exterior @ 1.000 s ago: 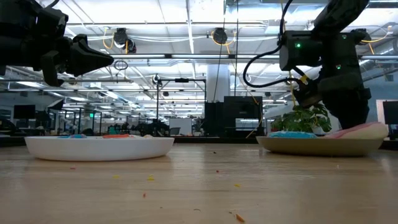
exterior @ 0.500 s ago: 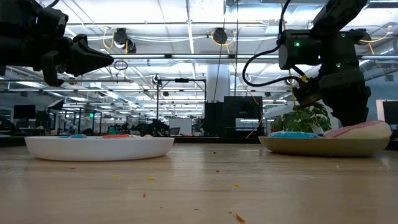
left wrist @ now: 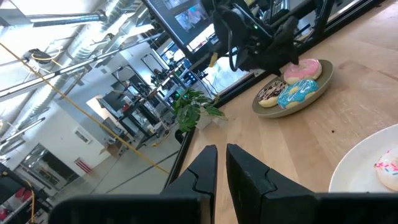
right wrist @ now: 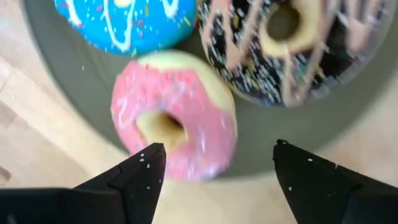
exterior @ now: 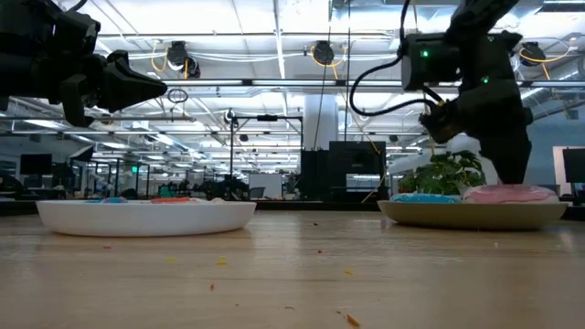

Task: Pick & Place donuts
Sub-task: Return to Home Position

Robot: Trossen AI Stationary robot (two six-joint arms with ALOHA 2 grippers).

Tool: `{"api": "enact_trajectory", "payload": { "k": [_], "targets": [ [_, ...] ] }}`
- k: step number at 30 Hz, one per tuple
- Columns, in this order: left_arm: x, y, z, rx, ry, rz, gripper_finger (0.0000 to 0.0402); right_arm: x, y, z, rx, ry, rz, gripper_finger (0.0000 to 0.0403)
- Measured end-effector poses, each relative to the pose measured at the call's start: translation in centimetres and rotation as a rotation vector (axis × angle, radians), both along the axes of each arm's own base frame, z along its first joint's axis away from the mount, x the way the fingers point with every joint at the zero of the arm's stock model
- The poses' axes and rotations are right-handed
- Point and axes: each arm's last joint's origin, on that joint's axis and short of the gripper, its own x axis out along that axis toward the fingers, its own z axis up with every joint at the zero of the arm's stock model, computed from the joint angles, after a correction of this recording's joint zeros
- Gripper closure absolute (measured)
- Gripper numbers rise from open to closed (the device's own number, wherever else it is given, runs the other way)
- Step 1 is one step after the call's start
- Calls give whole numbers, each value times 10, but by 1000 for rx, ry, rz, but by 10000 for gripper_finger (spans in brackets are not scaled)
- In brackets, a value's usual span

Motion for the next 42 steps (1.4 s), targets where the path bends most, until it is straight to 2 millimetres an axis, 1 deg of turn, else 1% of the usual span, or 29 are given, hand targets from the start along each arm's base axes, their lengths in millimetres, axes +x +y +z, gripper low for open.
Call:
{"api": "enact_trajectory", "payload": {
  "k": [6, 8, 11, 15, 19, 22, 24, 27, 30, 31, 33, 36, 40, 42],
  "targets": [
    [0, 0, 0, 1, -3, 0, 360, 2, -1, 36, -9, 82, -22, 141],
    [0, 0, 2, 2, -18, 0, 360, 2, -2, 51, -45, 68, -20, 148],
    [0, 0, 5, 0, -55, 0, 360, 1, -3, 77, -93, -2, -13, 163],
    [-1, 0, 8, 3, -89, 0, 360, -7, 0, 117, -246, -180, -1, 192],
    [-1, 0, 9, 76, -79, 9, 360, -28, 5, 156, -429, -386, 46, 224],
    [-1, 1, 12, 114, -103, 33, 360, -45, 14, 176, -599, -596, 109, 251],
    [-2, 1, 15, 79, -143, 42, 360, -54, 19, 182, -684, -724, 167, 274],
    [-3, 1, 18, 19, -191, 46, 360, -65, 25, 182, -760, -913, 266, 323],
    [-3, 1, 20, -5, -213, 45, 360, -71, 29, 164, -832, -1027, 381, 384],
    [-3, 2, 20, -10, -214, 49, 360, -72, 30, 155, -854, -1053, 416, 393],
    [-3, 3, 20, -27, -218, 64, 360, -73, 31, 135, -882, -1089, 463, 392],
    [-4, 6, 20, -82, -235, 84, 360, -72, 33, 108, -863, -1203, 515, 394],
    [-5, 13, 18, -189, -257, 213, 360, -75, 37, 87, -806, -1381, 537, 401],
    [-4, 15, 16, -231, -226, 230, 360, -78, 38, 77, -773, -1435, 574, 400]
  ]
}}
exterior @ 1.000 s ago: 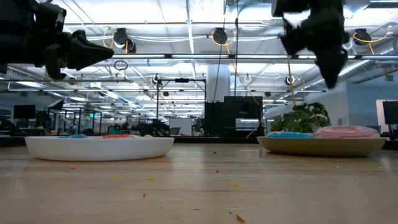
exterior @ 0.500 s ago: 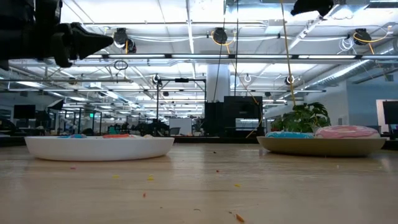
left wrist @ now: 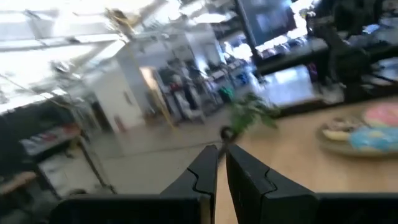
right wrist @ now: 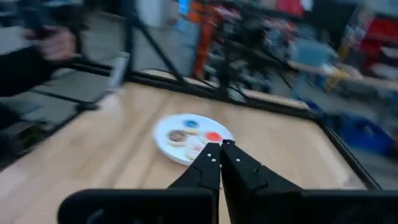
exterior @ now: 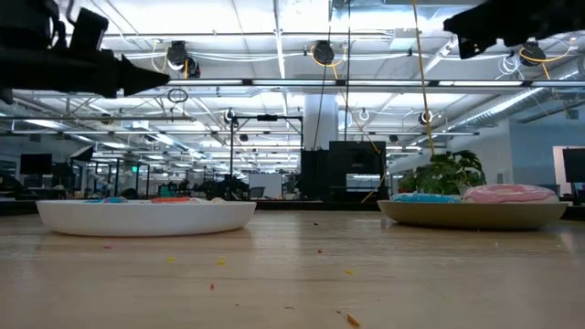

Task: Pick & Place donuts
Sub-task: Return to Home Position

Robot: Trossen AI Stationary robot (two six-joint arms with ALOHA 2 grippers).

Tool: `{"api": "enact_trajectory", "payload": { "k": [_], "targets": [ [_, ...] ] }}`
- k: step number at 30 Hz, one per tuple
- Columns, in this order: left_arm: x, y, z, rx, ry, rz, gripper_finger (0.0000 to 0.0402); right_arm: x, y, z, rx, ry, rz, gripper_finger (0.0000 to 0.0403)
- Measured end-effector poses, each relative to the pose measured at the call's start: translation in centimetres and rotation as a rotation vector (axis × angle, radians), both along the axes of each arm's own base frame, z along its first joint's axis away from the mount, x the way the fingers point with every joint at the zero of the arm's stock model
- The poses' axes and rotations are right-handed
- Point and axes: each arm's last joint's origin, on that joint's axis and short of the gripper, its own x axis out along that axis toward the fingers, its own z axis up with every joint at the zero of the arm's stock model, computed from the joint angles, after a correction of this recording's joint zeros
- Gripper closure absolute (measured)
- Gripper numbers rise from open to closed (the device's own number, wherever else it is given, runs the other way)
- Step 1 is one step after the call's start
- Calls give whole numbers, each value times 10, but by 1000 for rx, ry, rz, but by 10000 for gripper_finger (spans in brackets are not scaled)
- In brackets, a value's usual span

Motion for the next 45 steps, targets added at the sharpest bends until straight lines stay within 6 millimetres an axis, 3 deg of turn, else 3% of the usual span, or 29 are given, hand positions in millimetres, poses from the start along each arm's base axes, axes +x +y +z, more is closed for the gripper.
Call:
{"api": "enact_trajectory", "payload": {
  "k": [7, 13, 18, 24, 28, 34, 45],
  "targets": [
    [6, -4, 27, -119, 70, -202, 360, -24, -1, -26, 8, -185, 107, 402],
    [1, -4, 41, -158, 140, -176, 360, -38, -4, -50, 31, -270, 82, 402],
    [-12, -11, 26, -162, 157, -320, 388, -37, -4, -60, 68, -243, 82, 402],
    [-30, -15, 7, -224, 52, -317, 394, -37, -4, -67, 84, -171, 75, 402],
    [-27, -17, -6, -230, 113, -334, 396, -36, -4, -73, 80, -144, 55, 402],
    [-26, -19, -4, -153, 71, -382, 397, -34, -4, -82, 53, -133, 58, 402],
    [-22, -19, -19, -160, 111, -428, 399, -33, -4, -77, 93, -213, 50, 403]
  ]
}}
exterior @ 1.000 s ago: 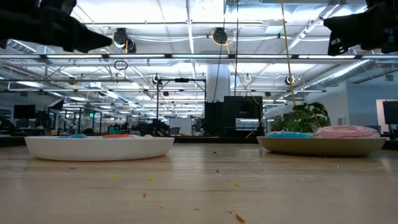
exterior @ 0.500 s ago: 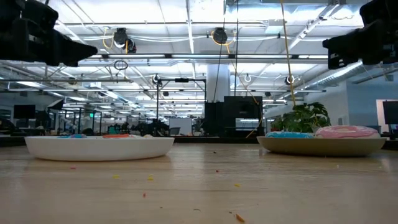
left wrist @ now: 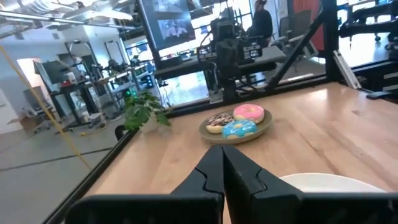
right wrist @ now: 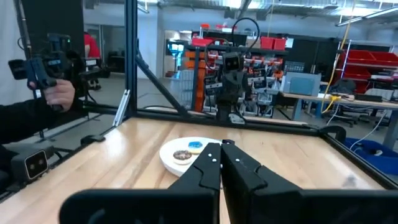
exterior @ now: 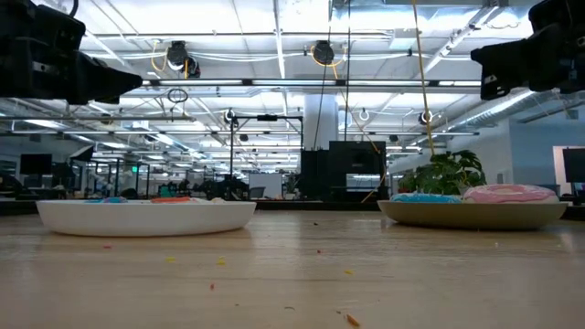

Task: Pick & Place donuts
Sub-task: Return to Home Position

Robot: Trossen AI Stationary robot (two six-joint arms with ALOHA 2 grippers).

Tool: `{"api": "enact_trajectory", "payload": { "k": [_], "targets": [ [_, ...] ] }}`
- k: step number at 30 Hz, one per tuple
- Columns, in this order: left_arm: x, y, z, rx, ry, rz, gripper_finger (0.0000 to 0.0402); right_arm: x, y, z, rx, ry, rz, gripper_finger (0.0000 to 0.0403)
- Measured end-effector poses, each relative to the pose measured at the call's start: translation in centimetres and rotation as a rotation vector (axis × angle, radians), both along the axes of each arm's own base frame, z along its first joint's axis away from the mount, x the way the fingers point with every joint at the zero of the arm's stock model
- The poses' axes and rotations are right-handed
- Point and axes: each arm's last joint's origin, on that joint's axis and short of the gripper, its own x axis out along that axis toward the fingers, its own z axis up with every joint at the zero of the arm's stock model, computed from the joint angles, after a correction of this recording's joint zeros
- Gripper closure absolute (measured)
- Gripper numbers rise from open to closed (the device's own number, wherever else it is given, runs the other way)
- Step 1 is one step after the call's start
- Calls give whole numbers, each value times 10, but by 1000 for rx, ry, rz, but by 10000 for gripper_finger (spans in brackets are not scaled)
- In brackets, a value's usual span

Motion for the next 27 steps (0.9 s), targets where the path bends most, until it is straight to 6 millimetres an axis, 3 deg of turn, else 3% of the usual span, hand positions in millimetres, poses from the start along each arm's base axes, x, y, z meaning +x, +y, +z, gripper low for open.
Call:
{"api": "enact_trajectory", "payload": {
  "k": [15, 27],
  "targets": [
    [3, -6, -4, -69, 51, -80, 399, 0, -2, -1, 20, 12, -76, 403],
    [6, -12, -5, 14, 65, -27, 400, 1, -5, -4, 17, 46, -156, 403]
  ]
}}
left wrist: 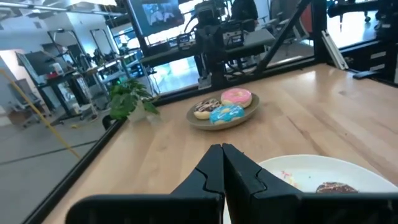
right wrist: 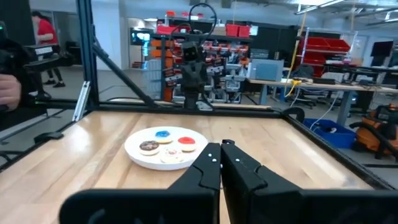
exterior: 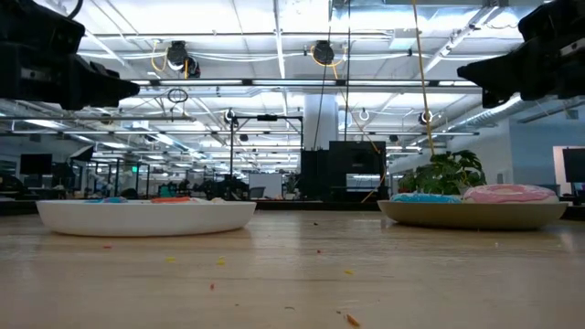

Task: Pick & Place donuts
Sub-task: Return to Home Position

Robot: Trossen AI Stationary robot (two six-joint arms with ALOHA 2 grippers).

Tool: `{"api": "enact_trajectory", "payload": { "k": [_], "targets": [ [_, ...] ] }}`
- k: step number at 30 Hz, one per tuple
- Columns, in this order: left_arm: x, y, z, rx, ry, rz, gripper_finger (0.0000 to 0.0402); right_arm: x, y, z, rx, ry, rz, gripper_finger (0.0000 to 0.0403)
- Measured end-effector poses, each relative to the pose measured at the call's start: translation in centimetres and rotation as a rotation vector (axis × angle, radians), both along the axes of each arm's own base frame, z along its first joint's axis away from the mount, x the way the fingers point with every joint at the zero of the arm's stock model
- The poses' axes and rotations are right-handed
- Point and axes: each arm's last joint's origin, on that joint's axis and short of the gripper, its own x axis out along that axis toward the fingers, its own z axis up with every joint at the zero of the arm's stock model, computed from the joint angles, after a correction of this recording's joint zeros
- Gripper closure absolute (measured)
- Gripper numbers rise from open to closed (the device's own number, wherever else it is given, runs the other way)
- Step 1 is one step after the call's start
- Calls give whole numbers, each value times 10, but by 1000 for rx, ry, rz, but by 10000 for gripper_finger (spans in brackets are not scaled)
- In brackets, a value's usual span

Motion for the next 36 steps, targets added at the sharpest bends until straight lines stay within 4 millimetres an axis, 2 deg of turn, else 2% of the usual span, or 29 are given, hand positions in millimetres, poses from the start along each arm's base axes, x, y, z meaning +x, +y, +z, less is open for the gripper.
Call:
{"api": "enact_trajectory", "payload": {
  "k": [12, 17, 22, 36],
  "targets": [
    [0, 0, -3, -29, 34, -2, 399, 1, 0, -2, -13, 24, -3, 403],
    [0, 0, -4, -49, 42, 2, 380, 2, 0, -3, 0, 36, -17, 403],
    [0, 0, -2, -141, 26, 8, 366, 2, 1, -2, 40, 30, 33, 403],
    [1, 0, 2, -167, -24, 7, 388, 2, 1, -2, 25, 26, 31, 403]
  ]
}}
